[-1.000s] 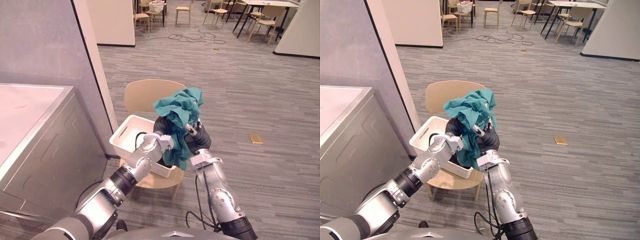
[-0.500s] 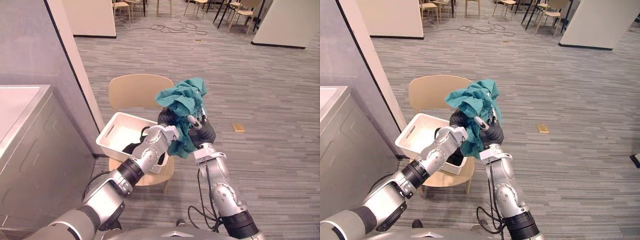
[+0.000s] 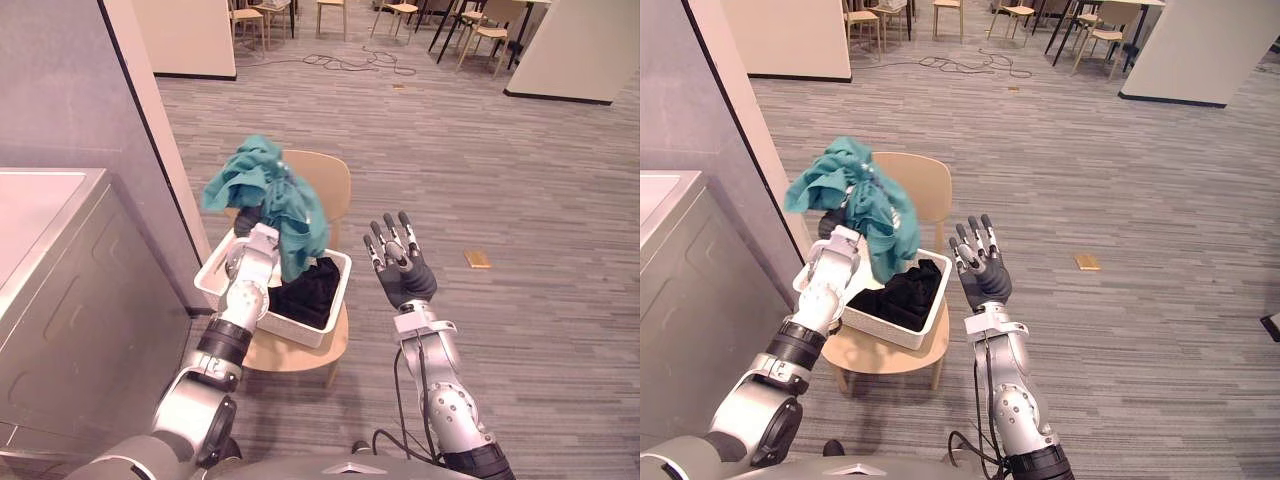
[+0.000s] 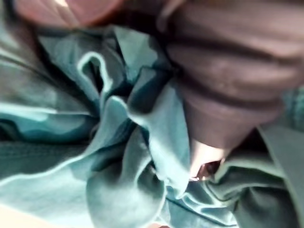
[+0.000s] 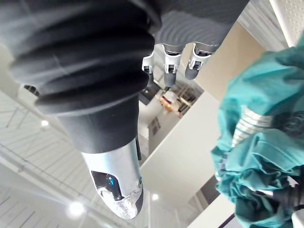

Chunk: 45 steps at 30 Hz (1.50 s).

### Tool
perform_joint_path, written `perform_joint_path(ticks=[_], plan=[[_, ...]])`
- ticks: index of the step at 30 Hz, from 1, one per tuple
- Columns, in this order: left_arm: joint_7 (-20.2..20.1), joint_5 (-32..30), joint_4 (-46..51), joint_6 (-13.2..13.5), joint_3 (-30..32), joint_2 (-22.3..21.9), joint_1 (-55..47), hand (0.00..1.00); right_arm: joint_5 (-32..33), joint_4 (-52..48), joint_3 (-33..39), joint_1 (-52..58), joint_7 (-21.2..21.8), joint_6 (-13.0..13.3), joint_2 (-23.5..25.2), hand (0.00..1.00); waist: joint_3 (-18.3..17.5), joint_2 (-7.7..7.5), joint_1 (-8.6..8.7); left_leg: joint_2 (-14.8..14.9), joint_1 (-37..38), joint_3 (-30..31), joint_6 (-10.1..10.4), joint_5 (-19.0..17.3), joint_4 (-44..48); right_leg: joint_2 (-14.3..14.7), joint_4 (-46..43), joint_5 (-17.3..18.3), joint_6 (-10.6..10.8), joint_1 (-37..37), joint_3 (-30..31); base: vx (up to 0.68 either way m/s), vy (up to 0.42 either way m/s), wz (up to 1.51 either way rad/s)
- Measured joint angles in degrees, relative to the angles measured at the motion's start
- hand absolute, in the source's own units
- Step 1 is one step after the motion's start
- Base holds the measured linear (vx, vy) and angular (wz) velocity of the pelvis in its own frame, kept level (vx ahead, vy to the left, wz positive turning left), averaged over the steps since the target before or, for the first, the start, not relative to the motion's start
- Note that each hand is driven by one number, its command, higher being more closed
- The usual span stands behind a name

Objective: Pick up the laundry basket with both hands and put the clothes into the washing machine.

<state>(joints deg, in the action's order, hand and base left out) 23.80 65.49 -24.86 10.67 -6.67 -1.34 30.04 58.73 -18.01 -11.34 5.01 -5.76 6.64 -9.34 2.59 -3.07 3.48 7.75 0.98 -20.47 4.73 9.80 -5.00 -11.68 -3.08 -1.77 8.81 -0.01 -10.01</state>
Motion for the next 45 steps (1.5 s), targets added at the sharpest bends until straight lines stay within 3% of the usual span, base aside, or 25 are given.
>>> perform_joint_path(ticks=[9,15,20,24,29,33,40,43,44,45], plan=[[0.77,0.69,5.33,1.26,4.73,-0.63,-4.34,1.00,-0.09,1.00,3.86,1.62,-0.67,-0.03,2.43,0.00,-1.01,-0.57,0.02,-0.01,-0.07,0.64,-0.07,0.10,-0.02,-0.01,0.04,0.17,-0.05,0.41,-0.57,0.00,-0.001,0.02],[-1.05,0.65,14.82,0.40,10.02,-0.83,-18.04,1.00,-1.81,8.55,15.71,4.47,-0.94,-0.43,4.71,0.00,-2.22,-0.33,-0.20,-0.01,-0.11,1.83,0.00,0.16,-0.02,-0.01,0.07,0.56,-0.14,1.25,-1.82,0.00,-0.008,0.10],[-6.86,-1.59,21.71,-2.75,11.68,1.12,-31.56,1.00,-2.97,20.81,27.44,8.88,-0.90,-1.15,6.21,0.00,-2.85,0.40,-1.05,-0.04,-0.11,3.31,0.44,-0.09,-0.03,-0.05,0.05,1.11,-0.03,2.36,-3.40,-0.01,-0.005,0.16],[-13.21,-5.12,24.05,-6.27,11.19,0.85,-41.99,1.00,-5.18,36.96,34.20,10.80,-0.46,-3.94,6.76,0.00,-3.57,1.57,-1.98,-0.12,-0.05,4.42,0.52,-0.21,-0.03,-0.19,0.16,1.36,0.31,3.22,-4.13,-0.02,-0.002,0.10],[-17.14,-6.03,21.17,-8.23,11.19,0.14,-46.70,1.00,-6.47,49.61,34.55,12.67,1.18,-6.78,9.91,0.00,-3.35,1.90,-2.30,-0.66,0.13,7.93,0.29,-0.38,-0.02,-0.07,-0.10,2.78,-0.13,5.20,-6.32,-0.03,-0.011,0.27],[-17.02,-5.86,17.23,-8.49,13.06,-2.64,-50.36,1.00,-7.43,58.32,33.28,14.07,2.29,-8.97,12.62,0.00,-2.99,2.03,-3.36,-1.32,0.51,9.71,0.28,-0.39,-0.01,-0.15,-0.30,4.07,-0.24,6.85,-6.65,-0.01,-0.001,0.28],[-16.62,-2.55,19.30,-8.22,13.90,-4.50,-56.15,1.00,-7.81,64.02,29.83,11.28,3.24,-7.45,12.53,0.00,0.05,1.03,-6.55,0.14,-1.15,11.42,0.42,-0.30,0.39,0.11,-5.91,6.24,-0.23,5.86,-10.43,-0.04,-0.043,0.30],[-16.70,-1.40,23.36,-8.28,13.48,-5.40,-57.44,1.00,-9.70,63.74,25.33,9.29,3.53,-6.65,10.64,0.00,1.54,1.70,-6.69,0.51,-5.41,14.64,0.65,-0.17,0.37,-0.01,-9.99,8.14,-0.96,2.81,-14.98,-0.09,-0.078,0.80],[-16.79,-0.90,25.01,-8.27,12.92,-5.38,-57.31,1.00,-9.69,63.32,23.92,8.09,4.08,-6.88,9.28,0.00,2.90,2.68,-6.82,0.39,-7.46,16.22,1.18,-0.56,0.26,-0.41,-12.24,9.20,-1.21,1.49,-17.20,-0.10,-0.053,1.12],[-16.80,-0.46,26.06,-8.27,12.69,-5.23,-57.05,1.00,-9.71,62.91,22.54,7.51,4.18,-6.94,8.25,0.00,4.05,3.03,-6.83,-0.30,-9.52,16.49,5.20,-3.86,0.04,-2.37,-14.09,10.12,-1.73,0.24,-19.57,-0.12,-0.003,1.19]])
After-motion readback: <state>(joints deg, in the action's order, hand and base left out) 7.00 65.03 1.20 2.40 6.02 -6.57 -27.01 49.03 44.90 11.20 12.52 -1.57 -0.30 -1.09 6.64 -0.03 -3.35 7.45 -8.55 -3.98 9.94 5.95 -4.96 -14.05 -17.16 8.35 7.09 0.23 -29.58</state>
